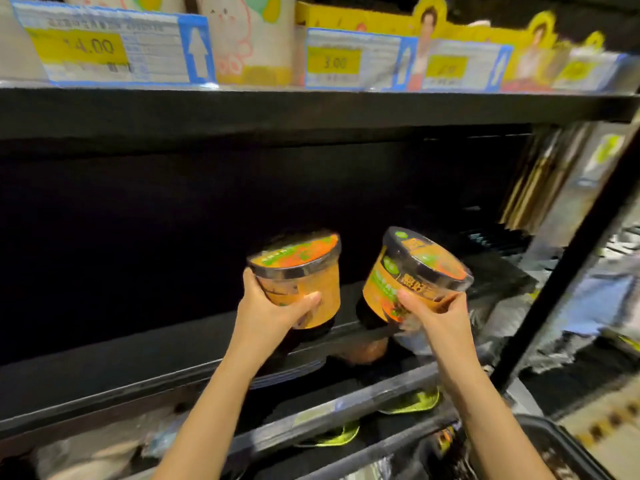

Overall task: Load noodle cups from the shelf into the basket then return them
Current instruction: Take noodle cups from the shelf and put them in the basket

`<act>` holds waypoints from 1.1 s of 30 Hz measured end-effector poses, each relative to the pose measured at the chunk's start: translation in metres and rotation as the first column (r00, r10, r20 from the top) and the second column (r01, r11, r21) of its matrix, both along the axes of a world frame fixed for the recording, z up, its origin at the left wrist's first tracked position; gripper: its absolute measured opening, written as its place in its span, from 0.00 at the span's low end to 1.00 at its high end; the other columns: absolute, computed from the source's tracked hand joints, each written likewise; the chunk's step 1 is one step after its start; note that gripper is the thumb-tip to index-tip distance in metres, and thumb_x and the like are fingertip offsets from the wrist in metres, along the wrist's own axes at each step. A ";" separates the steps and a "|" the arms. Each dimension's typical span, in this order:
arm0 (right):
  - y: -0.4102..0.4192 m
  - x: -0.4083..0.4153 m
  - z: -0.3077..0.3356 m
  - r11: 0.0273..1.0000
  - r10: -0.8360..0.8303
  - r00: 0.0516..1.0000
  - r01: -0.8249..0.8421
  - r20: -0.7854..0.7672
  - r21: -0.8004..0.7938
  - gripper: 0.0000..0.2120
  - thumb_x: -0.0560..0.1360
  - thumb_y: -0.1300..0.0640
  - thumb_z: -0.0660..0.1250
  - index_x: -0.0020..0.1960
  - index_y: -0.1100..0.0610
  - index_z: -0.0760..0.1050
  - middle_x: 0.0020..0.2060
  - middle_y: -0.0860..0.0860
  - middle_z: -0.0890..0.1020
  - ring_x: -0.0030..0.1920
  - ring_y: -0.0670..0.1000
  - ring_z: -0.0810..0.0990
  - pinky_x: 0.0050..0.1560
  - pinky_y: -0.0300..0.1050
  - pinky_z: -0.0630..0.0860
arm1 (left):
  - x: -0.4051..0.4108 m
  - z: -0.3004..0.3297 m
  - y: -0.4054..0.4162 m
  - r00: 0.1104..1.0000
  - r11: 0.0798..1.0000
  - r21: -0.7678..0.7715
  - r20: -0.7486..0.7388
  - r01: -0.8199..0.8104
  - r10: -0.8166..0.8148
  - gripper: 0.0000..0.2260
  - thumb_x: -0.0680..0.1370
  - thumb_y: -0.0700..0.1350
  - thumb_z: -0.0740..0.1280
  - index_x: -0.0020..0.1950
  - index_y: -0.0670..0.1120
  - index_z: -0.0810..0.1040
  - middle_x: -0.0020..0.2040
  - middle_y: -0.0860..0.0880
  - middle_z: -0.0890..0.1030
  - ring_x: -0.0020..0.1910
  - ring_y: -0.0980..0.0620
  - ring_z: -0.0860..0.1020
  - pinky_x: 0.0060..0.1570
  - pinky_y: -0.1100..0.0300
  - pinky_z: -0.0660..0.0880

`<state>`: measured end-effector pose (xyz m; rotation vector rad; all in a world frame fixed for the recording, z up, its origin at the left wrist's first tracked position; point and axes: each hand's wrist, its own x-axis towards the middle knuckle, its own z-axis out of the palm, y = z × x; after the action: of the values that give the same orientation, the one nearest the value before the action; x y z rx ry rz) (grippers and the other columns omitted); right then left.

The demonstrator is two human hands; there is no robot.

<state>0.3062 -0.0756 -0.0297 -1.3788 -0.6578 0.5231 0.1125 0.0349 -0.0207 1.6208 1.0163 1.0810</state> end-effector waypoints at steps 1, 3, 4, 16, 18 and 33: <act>-0.024 0.005 -0.004 0.999 -0.044 0.999 0.044 0.005 -0.004 0.27 0.67 0.58 0.74 0.61 0.52 0.64 0.52 0.45 0.76 0.52 0.45 0.77 0.57 0.46 0.71 | 0.009 -0.001 -0.020 0.999 0.999 0.010 0.021 0.049 -0.049 0.37 0.64 0.50 0.77 0.67 0.54 0.61 0.56 0.59 0.74 0.54 0.58 0.75 0.51 0.62 0.72; -0.074 0.013 -0.014 0.988 -0.156 0.988 0.156 -0.008 -0.021 0.27 0.67 0.61 0.75 0.60 0.53 0.65 0.53 0.48 0.76 0.52 0.48 0.77 0.59 0.47 0.71 | 0.028 -0.006 -0.059 0.986 0.988 0.018 0.049 0.156 -0.157 0.38 0.63 0.51 0.77 0.66 0.58 0.59 0.54 0.64 0.71 0.51 0.66 0.73 0.47 0.69 0.70; -0.100 0.017 -0.021 0.978 -0.206 0.978 0.205 -0.025 -0.035 0.27 0.66 0.61 0.76 0.59 0.54 0.66 0.53 0.49 0.77 0.52 0.49 0.77 0.60 0.48 0.72 | 0.038 -0.011 -0.079 0.977 0.978 0.013 0.050 0.207 -0.208 0.38 0.61 0.53 0.77 0.65 0.59 0.59 0.54 0.66 0.71 0.51 0.67 0.72 0.46 0.70 0.69; -0.359 0.006 -0.131 0.795 -0.598 0.779 0.545 -0.191 -0.267 0.38 0.63 0.60 0.77 0.69 0.55 0.65 0.60 0.51 0.77 0.58 0.52 0.77 0.63 0.54 0.73 | 0.095 -0.117 -0.283 0.856 0.768 -0.469 -0.046 0.437 -0.515 0.34 0.64 0.36 0.78 0.63 0.50 0.64 0.57 0.48 0.76 0.49 0.52 0.74 0.41 0.74 0.70; -0.375 0.002 -0.144 0.779 -0.620 0.755 0.563 -0.212 -0.275 0.36 0.64 0.64 0.76 0.68 0.55 0.65 0.59 0.51 0.77 0.56 0.50 0.78 0.57 0.50 0.75 | 0.098 -0.137 -0.294 0.852 0.750 -0.518 -0.076 0.410 -0.519 0.36 0.61 0.36 0.80 0.62 0.49 0.65 0.50 0.50 0.77 0.44 0.53 0.75 0.31 0.75 0.69; -0.358 0.135 -0.231 0.612 -0.786 0.549 0.633 -0.283 -0.473 0.37 0.63 0.62 0.78 0.67 0.57 0.64 0.57 0.52 0.76 0.52 0.50 0.77 0.40 0.34 0.74 | 0.278 -0.224 -0.244 0.714 0.657 -0.653 -0.246 0.377 -0.655 0.56 0.45 0.62 0.76 0.70 0.52 0.59 0.61 0.47 0.73 0.61 0.45 0.73 0.61 0.43 0.71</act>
<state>0.4412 -0.4337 -0.2610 -1.6008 0.4541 0.2568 0.3909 -0.2088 -0.2443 1.5380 0.9308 -0.0579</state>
